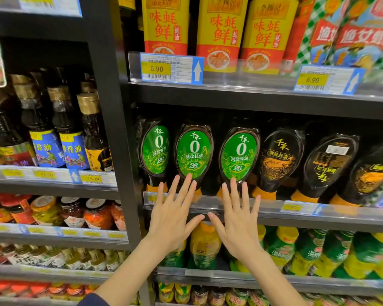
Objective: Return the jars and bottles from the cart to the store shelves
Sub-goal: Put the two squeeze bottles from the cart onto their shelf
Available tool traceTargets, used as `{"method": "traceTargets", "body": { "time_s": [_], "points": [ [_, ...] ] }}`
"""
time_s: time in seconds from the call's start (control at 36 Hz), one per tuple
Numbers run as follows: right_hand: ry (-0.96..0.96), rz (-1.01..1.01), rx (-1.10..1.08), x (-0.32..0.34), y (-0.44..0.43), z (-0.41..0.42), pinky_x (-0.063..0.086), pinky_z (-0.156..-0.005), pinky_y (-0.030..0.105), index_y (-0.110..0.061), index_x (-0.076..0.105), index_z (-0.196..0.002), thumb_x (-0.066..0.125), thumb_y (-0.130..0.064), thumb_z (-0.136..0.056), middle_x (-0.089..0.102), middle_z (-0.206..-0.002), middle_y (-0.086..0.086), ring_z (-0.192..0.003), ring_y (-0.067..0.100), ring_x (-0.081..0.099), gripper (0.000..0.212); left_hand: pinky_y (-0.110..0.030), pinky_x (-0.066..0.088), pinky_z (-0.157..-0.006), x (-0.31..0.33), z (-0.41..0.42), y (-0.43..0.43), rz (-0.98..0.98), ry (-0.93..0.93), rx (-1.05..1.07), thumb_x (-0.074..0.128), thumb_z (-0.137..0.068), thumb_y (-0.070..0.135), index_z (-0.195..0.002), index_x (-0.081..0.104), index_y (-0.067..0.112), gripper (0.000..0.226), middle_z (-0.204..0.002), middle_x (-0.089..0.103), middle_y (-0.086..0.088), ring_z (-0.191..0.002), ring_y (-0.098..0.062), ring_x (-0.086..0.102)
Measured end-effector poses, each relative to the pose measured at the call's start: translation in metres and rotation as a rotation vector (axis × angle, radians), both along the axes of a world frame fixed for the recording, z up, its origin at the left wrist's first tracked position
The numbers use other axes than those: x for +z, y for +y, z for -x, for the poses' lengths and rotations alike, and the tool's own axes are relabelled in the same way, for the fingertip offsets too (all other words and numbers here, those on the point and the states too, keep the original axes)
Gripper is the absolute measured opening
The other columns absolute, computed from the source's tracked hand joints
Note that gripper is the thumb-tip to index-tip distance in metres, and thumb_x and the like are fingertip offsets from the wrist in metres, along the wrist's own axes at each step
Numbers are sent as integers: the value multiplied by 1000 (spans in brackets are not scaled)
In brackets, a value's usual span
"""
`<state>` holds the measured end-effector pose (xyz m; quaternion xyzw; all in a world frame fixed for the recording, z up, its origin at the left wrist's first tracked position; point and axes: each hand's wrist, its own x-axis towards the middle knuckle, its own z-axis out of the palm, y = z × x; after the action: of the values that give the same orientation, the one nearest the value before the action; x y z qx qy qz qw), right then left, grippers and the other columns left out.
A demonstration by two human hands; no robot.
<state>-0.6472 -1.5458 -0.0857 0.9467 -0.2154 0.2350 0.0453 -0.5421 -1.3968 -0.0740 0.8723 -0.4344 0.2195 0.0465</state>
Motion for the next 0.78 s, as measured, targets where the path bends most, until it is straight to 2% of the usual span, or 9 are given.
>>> {"method": "traceTargets", "body": {
  "time_s": [0.22,0.47,0.78],
  "points": [
    [-12,11,24,0,-3,3,1,-112,53,-17,16,-149,12,-62,-93,11,-157,6,-144,30,8,73,-53,17,-109,1,-4,1,2,-4,-18,16,-90,68,-149,16,16,79,-156,16,-4,-142,-29,22],
    [-3,19,-25,1,7,2,4,-111,58,-11,27,-146,12,-63,-92,19,-155,10,-142,33,15,77,-51,19,-108,4,-5,6,-7,-28,-37,18,-90,68,-148,19,15,78,-155,18,-5,-141,-28,24],
    [18,14,-37,6,2,3,-1,-111,55,-13,25,-147,9,-62,-92,18,-155,5,-143,28,14,75,-54,21,-112,3,3,0,-10,4,11,18,-88,69,-148,17,15,80,-156,18,-6,-141,-28,25]
  ]
}}
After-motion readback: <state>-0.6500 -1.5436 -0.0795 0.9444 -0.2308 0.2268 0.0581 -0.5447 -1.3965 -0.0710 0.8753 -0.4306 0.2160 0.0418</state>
